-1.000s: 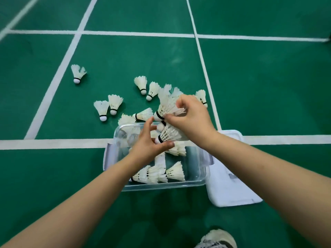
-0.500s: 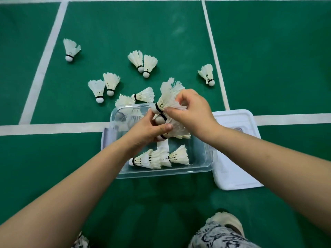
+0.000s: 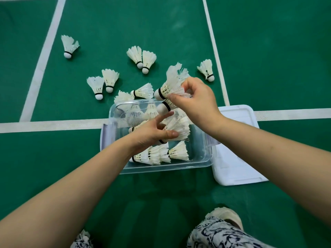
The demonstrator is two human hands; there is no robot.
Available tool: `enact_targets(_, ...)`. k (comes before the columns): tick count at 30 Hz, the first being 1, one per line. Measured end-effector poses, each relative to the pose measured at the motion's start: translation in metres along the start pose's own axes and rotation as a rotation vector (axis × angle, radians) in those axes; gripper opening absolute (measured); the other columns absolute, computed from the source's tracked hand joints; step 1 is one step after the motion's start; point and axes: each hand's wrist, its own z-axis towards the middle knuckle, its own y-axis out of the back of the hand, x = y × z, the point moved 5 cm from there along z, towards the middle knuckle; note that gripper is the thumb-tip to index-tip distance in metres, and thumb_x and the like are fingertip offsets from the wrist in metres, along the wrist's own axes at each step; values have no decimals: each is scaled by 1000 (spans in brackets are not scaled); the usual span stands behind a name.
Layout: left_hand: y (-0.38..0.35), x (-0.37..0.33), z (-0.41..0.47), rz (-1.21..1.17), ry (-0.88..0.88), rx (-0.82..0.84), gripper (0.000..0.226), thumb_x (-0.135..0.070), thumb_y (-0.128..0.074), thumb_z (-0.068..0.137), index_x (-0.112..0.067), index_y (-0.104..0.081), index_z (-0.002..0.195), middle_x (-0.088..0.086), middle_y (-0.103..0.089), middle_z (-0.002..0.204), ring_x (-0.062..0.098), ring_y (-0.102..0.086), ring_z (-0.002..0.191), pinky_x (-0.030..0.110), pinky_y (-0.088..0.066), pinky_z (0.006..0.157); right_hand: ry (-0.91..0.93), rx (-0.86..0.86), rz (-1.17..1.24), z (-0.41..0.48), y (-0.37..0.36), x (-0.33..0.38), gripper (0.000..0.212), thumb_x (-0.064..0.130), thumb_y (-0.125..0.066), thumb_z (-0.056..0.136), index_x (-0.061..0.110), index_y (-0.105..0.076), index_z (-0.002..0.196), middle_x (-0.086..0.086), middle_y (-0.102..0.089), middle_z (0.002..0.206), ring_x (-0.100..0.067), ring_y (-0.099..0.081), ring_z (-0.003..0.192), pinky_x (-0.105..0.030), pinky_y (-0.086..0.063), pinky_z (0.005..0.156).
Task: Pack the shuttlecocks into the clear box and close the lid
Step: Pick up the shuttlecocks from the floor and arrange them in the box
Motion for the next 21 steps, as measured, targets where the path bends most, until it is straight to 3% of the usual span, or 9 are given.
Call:
enact_targets(4, -3, 7, 9, 116, 15, -58, 54, -30, -77, 61, -29, -56, 111, -2, -57, 74, 11, -43, 65, 22, -34, 55, 30, 20, -46, -3, 1, -2, 40, 19, -69, 77, 28, -35, 59, 12, -37, 70, -1, -37, 61, -11, -33, 56)
enact_targets(5, -4, 10, 13, 158, 25, -85, 57, -29, -78, 64, -25, -54, 116, 7, -60, 83, 10, -43, 65, 21, -32, 53, 34, 24, -52, -3, 1, -2, 39, 20, -69, 77, 28, -35, 59, 12, -37, 70, -1, -37, 62, -12, -32, 56)
enact_targets(7, -6, 19, 22, 193, 49, -128, 70, -25, -77, 72, -17, -44, 133, 20, -53, 124, 17, -55, 89, 22, -38, 58, 38, 25, -58, -2, 3, -5, 38, 21, -69, 77, 29, -36, 60, 12, -38, 71, -1, -38, 64, -13, -31, 58)
enact_targets(9, -12, 25, 31, 159, 75, -147, 79, -23, -77, 71, -16, -37, 139, 18, -45, 138, 29, -48, 121, 33, -48, 77, 38, 18, -51, -1, 5, -7, 38, 21, -69, 77, 28, -36, 60, 12, -38, 71, -1, -38, 64, -13, -31, 59)
enact_targets(12, -26, 28, 37, 87, 107, -85, 86, -26, -79, 59, -15, -40, 135, 10, -57, 124, 29, -53, 116, 49, -42, 96, 35, 7, -44, -1, 8, -10, 39, 21, -69, 77, 28, -36, 59, 12, -38, 71, 0, -38, 65, -12, -31, 58)
enact_targets(15, -38, 33, 42, 58, 157, 11, 73, -21, -74, 54, -9, -49, 122, 8, -62, 104, 25, -58, 96, 38, -45, 70, 31, -1, -29, -2, 11, -13, 39, 22, -70, 77, 28, -36, 59, 12, -38, 71, -1, -38, 64, -13, -31, 57)
enact_targets(17, -39, 40, 48, 95, 199, 15, 85, -26, -73, 52, -6, -44, 129, 8, -58, 120, 26, -54, 108, 35, -45, 74, 32, 0, -20, -2, 12, -13, 40, 22, -70, 77, 28, -35, 59, 12, -38, 70, -1, -37, 63, -14, -30, 57)
enact_targets(19, -40, 43, 54, 235, 235, 1, 96, -35, -73, 59, -13, -31, 142, 6, -38, 146, 25, -39, 131, 41, -39, 98, 29, 7, -12, -3, 13, -14, 39, 22, -70, 77, 27, -36, 59, 12, -38, 71, -1, -38, 63, -13, -29, 57)
enact_targets(21, -42, 41, 56, 499, 224, -12, 85, -33, -66, 76, -18, -21, 146, 2, -25, 152, 21, -24, 139, 39, -25, 112, 22, 13, -4, -3, 14, -15, 38, 22, -70, 77, 27, -37, 59, 12, -39, 72, -1, -39, 64, -13, -29, 56)
